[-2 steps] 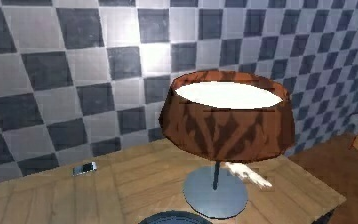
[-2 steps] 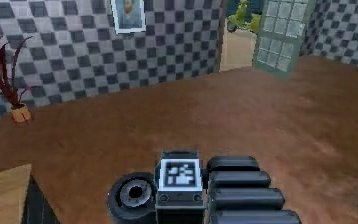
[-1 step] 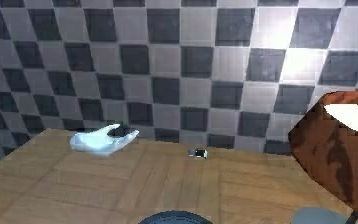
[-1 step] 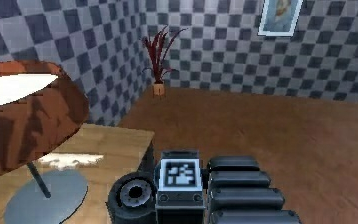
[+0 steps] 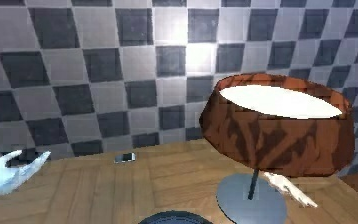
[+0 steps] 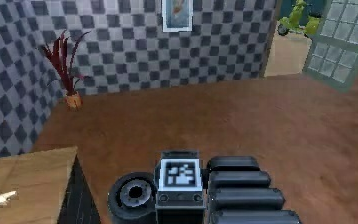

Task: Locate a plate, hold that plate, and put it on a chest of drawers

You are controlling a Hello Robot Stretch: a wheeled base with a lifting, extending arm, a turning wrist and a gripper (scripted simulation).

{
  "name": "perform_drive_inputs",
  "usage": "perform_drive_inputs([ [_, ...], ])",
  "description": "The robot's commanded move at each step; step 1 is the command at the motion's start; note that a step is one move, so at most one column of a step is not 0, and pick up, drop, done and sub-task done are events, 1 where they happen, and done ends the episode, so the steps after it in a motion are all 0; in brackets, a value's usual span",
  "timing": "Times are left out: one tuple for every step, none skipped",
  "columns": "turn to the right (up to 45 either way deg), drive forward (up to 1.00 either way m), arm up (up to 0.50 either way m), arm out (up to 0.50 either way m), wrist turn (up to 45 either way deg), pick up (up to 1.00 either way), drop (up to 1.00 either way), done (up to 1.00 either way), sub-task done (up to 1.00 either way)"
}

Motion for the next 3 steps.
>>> perform_drive_inputs([
  [45.0, 0.00, 0.00, 0.00, 0.0, 0.00, 0.00, 0.00, 0.00],
  [15.0, 0.00, 0.00, 0.00, 0.0, 0.00, 0.00, 0.00, 0.00],
  [0.0, 0.15, 0.00, 0.00, 0.0, 0.00, 0.00, 0.00, 0.00],
])
